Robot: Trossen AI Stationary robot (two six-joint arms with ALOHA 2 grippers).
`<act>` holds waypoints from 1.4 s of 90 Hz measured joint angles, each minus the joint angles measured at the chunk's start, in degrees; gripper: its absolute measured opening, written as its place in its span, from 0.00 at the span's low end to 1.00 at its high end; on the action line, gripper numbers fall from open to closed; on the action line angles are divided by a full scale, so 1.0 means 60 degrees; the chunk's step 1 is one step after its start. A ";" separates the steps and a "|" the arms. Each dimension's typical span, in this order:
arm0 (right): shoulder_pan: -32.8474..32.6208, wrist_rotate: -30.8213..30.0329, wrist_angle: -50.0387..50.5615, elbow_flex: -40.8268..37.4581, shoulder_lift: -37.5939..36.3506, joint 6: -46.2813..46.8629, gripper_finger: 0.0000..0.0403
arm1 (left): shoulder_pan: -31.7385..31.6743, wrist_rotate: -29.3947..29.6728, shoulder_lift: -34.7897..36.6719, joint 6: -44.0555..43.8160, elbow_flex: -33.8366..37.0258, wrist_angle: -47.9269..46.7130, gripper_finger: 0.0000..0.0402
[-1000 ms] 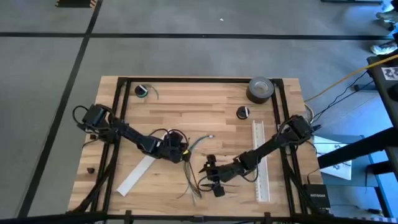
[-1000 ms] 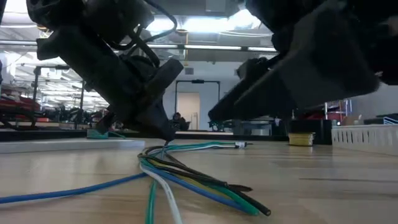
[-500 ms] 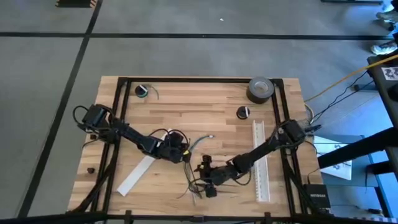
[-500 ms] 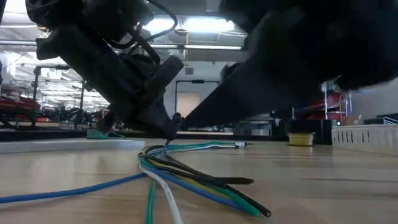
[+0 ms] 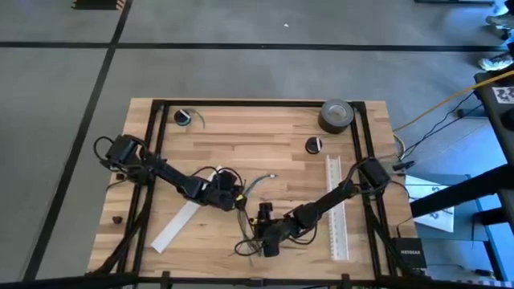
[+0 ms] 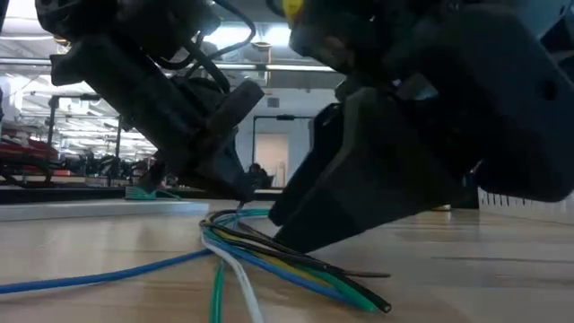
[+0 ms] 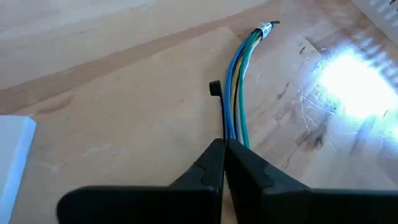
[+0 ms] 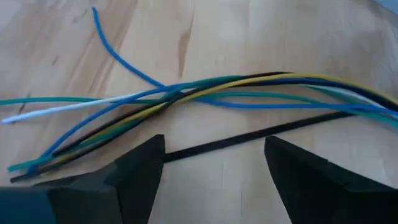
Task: Ziptie cables
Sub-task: Wrap the cable wires using the black zip tie
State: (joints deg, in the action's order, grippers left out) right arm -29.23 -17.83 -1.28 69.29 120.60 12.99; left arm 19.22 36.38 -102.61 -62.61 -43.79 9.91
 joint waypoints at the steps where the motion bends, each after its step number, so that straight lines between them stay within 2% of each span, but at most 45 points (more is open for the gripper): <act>1: 0.0000 -0.0003 0.0095 -0.0002 -0.0024 0.0000 0.66 | 0.0000 0.0000 0.0000 0.0000 0.0000 0.0001 0.00; 20: 0.0018 0.0073 0.0952 0.0009 -0.0171 -0.0454 0.66 | 0.0000 -0.0022 0.0000 -0.0002 0.0000 0.0032 0.00; 42: 0.0029 0.0178 0.1989 -0.0075 -0.0904 -0.1446 0.66 | -0.0007 -0.0027 0.0000 0.0004 0.0000 0.0045 0.00; 66: -0.0012 0.1092 0.2801 -0.0450 -0.1694 -0.1398 0.66 | 0.0106 -0.0026 0.0000 -0.0255 0.0000 0.0087 0.00; 81: -0.0384 0.1310 0.1235 -0.1472 -0.1913 -0.0886 0.66 | 0.0378 -0.0019 0.0000 -0.0617 0.0000 0.0098 0.00; 92: -0.0786 0.0813 -0.1351 -0.2297 -0.1783 -0.0892 0.66 | 0.0593 0.0031 0.0004 -0.0890 -0.0004 -0.0023 0.00; 100: -0.0958 0.0200 -0.2385 -0.2731 -0.1602 -0.1010 0.66 | 0.0797 0.0103 0.0004 -0.1160 -0.0004 -0.0394 0.00; 117: -0.0863 -0.0274 -0.3649 -0.2597 -0.1118 -0.1028 0.66 | 0.1098 0.0671 0.0004 -0.1982 -0.0004 -0.0733 0.00; 126: -0.0699 -0.0666 -0.3581 -0.2192 -0.0976 -0.0672 0.66 | 0.1161 0.0770 0.0004 -0.2222 -0.0004 -0.0751 0.00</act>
State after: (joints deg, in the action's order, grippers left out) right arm -33.43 -21.83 -22.77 56.14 114.74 8.96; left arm 26.19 41.00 -102.59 -75.94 -43.81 5.40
